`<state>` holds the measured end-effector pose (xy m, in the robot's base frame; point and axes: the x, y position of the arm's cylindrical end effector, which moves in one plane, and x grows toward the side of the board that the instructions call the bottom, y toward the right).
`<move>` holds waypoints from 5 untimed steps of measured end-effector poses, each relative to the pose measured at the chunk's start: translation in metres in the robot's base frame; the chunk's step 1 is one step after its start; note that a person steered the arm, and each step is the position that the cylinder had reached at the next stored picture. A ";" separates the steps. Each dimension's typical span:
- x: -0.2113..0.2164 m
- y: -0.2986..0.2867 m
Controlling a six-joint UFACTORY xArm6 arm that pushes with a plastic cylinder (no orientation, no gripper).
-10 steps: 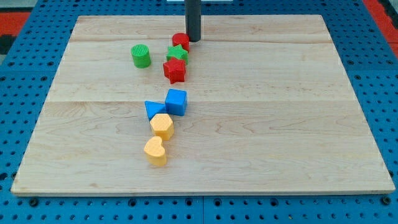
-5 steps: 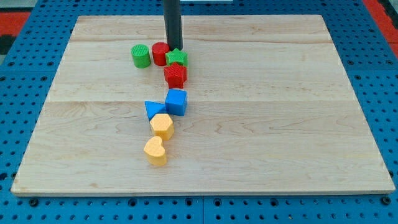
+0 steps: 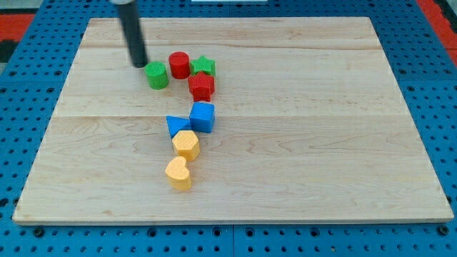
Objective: Adjust the red and green blocks at the center of the board
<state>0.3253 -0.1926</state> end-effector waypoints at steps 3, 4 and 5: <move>0.038 0.099; 0.033 0.058; -0.045 0.065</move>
<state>0.2805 -0.1280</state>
